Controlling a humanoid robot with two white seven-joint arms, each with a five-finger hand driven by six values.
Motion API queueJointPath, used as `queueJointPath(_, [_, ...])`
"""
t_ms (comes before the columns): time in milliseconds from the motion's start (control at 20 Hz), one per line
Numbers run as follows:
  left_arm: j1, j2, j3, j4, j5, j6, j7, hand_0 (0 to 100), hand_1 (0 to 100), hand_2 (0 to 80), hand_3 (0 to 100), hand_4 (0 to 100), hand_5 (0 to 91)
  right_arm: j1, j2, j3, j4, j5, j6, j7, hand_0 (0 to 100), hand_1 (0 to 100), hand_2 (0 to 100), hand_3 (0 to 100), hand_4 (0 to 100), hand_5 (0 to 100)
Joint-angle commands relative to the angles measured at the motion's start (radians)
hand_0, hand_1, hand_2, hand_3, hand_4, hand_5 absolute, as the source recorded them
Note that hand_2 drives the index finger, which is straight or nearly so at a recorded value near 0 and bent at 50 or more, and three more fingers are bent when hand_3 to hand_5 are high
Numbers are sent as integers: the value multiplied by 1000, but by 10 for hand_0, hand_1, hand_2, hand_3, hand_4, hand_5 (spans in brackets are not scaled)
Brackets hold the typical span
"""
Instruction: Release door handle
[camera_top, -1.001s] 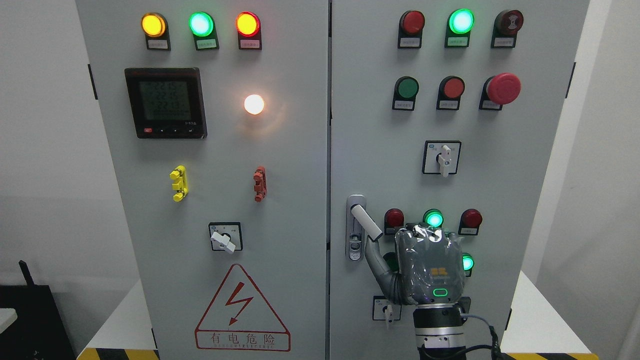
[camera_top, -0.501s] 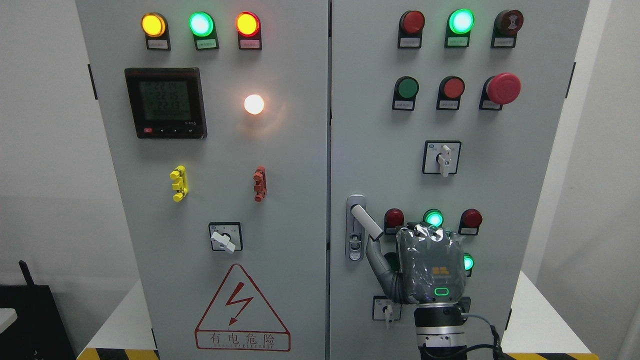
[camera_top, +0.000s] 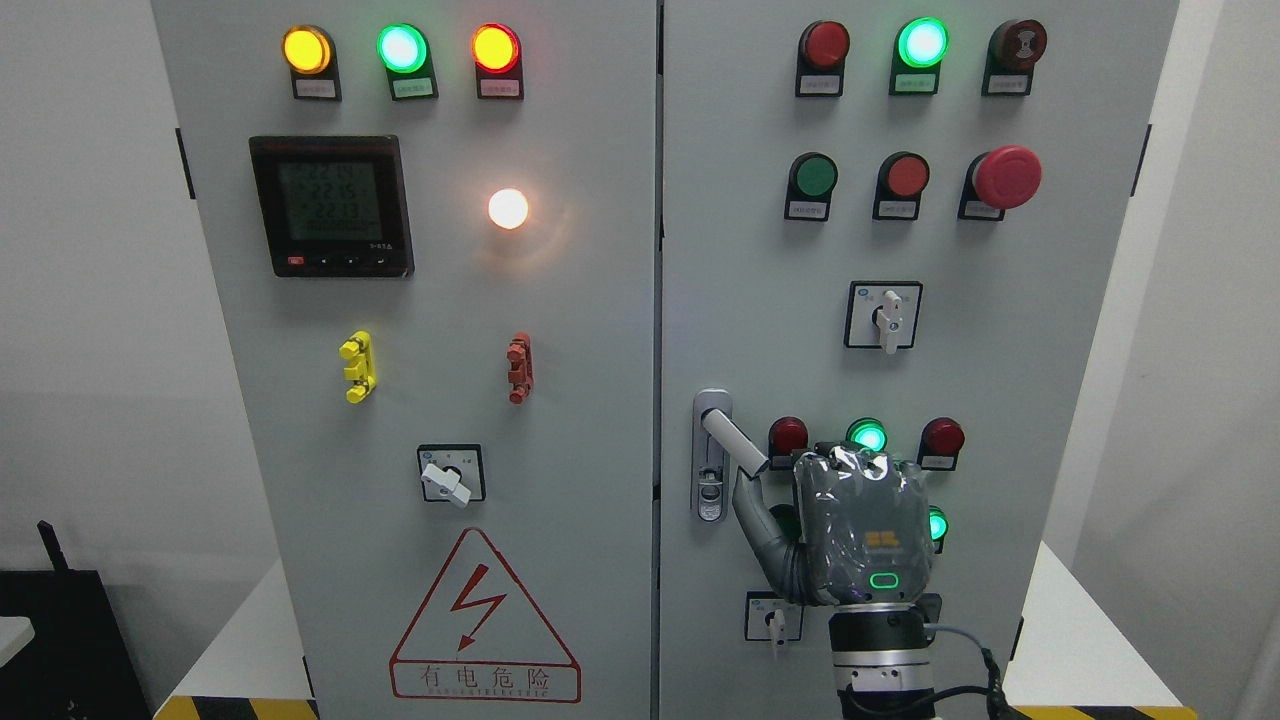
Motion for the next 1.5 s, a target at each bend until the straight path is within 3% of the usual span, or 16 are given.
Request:
queueJointPath(0, [-3,0,2,9,0,0,0,120,389,0,0,0,0,-2,0,-2,0,0,0,1,531,51,941,1000,983,975])
queueJointPath(1452, [-3,0,2,9,0,0,0,120,389,0,0,0,0,-11,0,-17,0,-2,-2,1,535,46,940,1000,986,978])
